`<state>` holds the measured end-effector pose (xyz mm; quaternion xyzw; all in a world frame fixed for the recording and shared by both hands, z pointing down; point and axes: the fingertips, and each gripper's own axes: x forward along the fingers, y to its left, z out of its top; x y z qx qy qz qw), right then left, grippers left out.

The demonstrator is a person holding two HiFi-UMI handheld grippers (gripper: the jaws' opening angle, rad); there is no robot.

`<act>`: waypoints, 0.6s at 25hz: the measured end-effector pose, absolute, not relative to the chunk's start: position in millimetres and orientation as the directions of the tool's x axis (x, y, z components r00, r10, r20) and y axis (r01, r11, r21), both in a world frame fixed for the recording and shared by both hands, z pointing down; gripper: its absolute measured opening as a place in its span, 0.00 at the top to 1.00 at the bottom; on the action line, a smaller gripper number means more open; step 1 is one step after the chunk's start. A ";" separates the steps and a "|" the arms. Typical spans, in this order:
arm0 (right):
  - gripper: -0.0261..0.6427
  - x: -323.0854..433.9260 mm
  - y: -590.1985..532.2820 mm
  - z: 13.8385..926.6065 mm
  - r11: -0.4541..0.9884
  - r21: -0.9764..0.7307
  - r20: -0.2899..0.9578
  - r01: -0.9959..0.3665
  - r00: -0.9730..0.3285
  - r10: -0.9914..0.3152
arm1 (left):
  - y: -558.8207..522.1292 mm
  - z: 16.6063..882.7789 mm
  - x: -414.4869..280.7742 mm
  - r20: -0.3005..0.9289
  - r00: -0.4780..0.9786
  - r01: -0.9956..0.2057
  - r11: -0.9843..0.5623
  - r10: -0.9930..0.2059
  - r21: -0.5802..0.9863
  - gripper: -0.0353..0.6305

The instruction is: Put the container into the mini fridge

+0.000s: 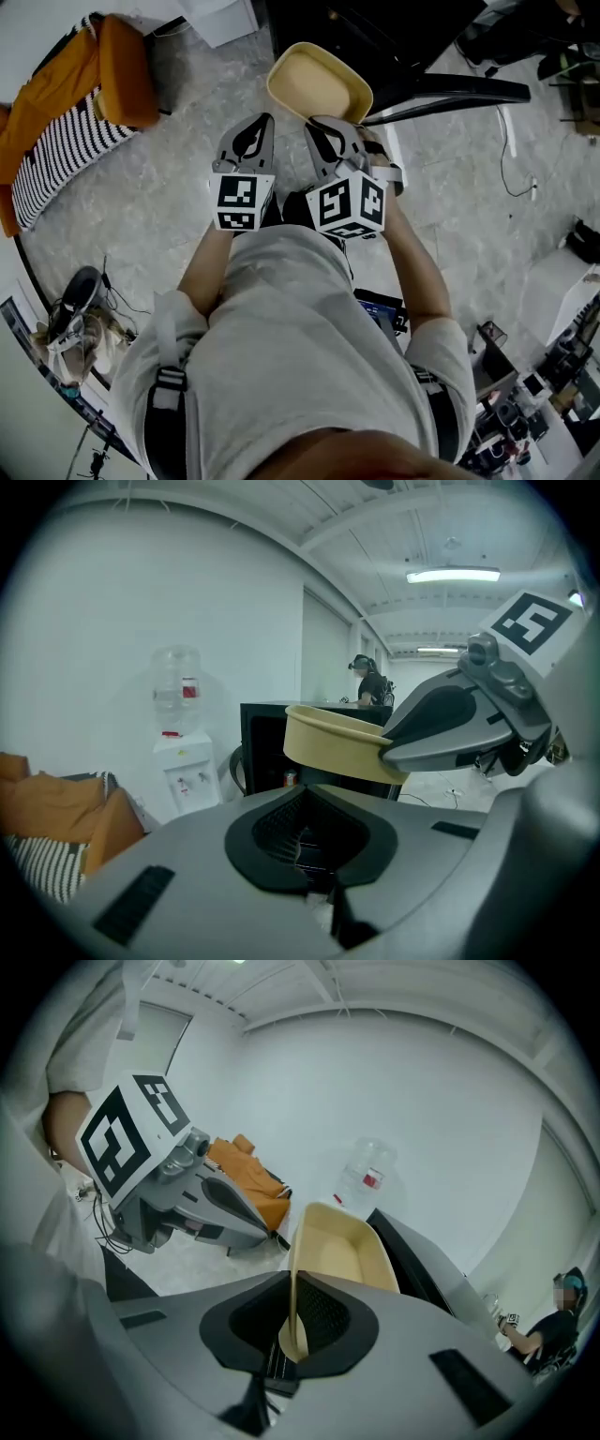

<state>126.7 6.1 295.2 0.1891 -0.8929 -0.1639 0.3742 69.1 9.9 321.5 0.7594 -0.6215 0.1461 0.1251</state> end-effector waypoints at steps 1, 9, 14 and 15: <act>0.88 121.7 5.8 297.9 0.875 0.434 0.611 -0.217 -0.642 -0.463 | 10.3 324.6 64.0 0.376 0.188 -0.980 -0.196 -0.907 0.018 0.93; 0.88 87.2 -5.2 320.4 0.876 0.411 0.656 -0.254 -0.584 -0.477 | 3.5 348.7 27.1 0.371 0.223 -0.975 -0.207 -0.901 0.084 0.93; 0.88 61.8 -15.4 343.5 0.866 0.411 0.683 -0.286 -0.532 -0.500 | -13.3 362.5 3.9 0.346 0.284 -0.959 -0.266 -0.894 0.100 0.93; 0.88 58.2 -17.5 347.9 0.861 0.415 0.686 -0.293 -0.521 -0.508 | -17.1 366.4 -1.3 0.343 0.295 -0.955 -0.277 -0.892 0.104 0.93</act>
